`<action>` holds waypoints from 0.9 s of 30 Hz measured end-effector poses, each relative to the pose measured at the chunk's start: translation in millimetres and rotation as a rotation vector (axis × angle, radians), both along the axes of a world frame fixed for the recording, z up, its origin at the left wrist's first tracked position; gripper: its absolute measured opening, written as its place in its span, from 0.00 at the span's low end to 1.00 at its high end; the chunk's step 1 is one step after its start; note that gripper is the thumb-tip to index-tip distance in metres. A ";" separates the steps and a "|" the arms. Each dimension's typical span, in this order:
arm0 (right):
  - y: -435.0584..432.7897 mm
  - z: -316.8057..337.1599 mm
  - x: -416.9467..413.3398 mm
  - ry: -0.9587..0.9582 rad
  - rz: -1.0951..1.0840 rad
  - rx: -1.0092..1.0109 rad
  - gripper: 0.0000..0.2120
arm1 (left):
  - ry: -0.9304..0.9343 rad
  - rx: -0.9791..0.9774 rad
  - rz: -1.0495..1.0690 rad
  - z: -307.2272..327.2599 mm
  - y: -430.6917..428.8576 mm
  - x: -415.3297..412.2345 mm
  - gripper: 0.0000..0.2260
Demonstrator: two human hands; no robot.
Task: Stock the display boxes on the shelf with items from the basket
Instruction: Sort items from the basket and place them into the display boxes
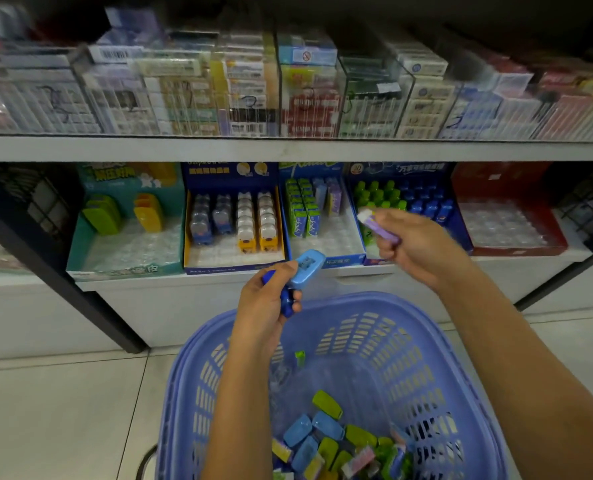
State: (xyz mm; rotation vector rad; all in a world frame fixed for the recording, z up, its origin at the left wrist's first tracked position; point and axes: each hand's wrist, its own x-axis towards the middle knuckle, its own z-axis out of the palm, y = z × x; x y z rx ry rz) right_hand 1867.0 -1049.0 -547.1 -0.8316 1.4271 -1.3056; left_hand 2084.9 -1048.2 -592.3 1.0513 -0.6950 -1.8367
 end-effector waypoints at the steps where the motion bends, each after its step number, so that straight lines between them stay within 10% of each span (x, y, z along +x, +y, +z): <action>1: -10.2 6.2 0.3 0.286 -0.060 -0.019 0.12 | 0.000 -0.007 0.000 0.6 0.0 -0.9 0.07; 3: -30.4 16.1 -0.6 0.720 -0.150 -0.095 0.12 | 0.005 -0.021 0.002 1.0 0.0 -2.6 0.05; 9: -83.5 12.7 -0.6 1.203 0.135 -0.113 0.11 | -0.011 -0.030 0.012 -5.0 -2.4 -4.1 0.04; 27: -117.5 13.4 -22.0 1.097 0.329 0.046 0.07 | -0.106 -0.035 -0.002 -26.5 -15.9 -0.7 0.07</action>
